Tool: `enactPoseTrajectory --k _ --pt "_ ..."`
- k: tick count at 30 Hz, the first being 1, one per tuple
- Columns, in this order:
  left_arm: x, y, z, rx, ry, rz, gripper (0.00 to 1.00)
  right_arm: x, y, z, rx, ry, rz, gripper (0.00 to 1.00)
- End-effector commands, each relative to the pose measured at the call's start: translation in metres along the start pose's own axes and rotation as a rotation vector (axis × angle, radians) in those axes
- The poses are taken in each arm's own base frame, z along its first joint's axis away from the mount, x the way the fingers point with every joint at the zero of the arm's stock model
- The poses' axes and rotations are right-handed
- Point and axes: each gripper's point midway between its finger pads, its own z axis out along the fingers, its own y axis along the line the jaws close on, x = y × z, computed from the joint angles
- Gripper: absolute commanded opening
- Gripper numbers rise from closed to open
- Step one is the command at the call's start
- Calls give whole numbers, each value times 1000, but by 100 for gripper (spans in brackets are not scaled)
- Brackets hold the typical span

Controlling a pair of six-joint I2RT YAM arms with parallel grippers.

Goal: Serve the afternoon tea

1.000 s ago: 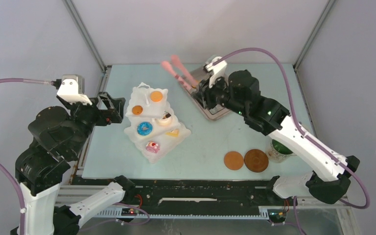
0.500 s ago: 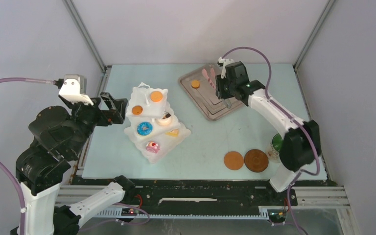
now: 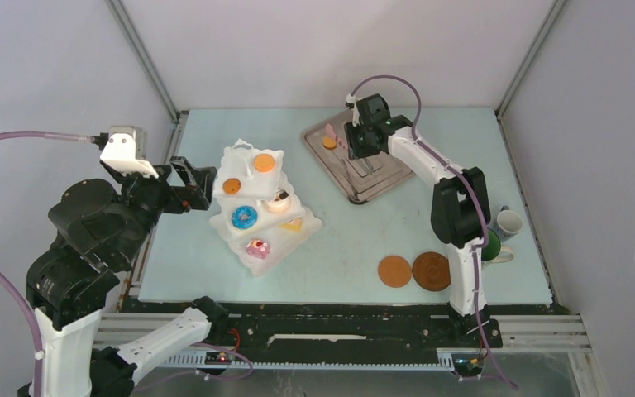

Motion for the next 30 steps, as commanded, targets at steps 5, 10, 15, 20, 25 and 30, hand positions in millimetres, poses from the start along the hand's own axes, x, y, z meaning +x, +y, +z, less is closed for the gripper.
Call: enactPoseTrajectory --k 5,10,15,20,25,30 --pt "1 1 6 -11 4 13 100 -5 2 20 -22 28 -43 40" --pt "2 1 7 -14 8 19 100 -3 3 32 -28 48 -51 42" --pt "2 2 7 -16 7 24 100 -2 2 44 -16 65 -64 42" --pt "3 3 7 -21 8 27 100 3 1 55 0 83 -84 42" --pt "3 3 7 -22 6 26 100 8 0 64 12 100 -100 43" --pt "2 2 7 -18 5 26 100 6 0 68 19 96 -110 43"
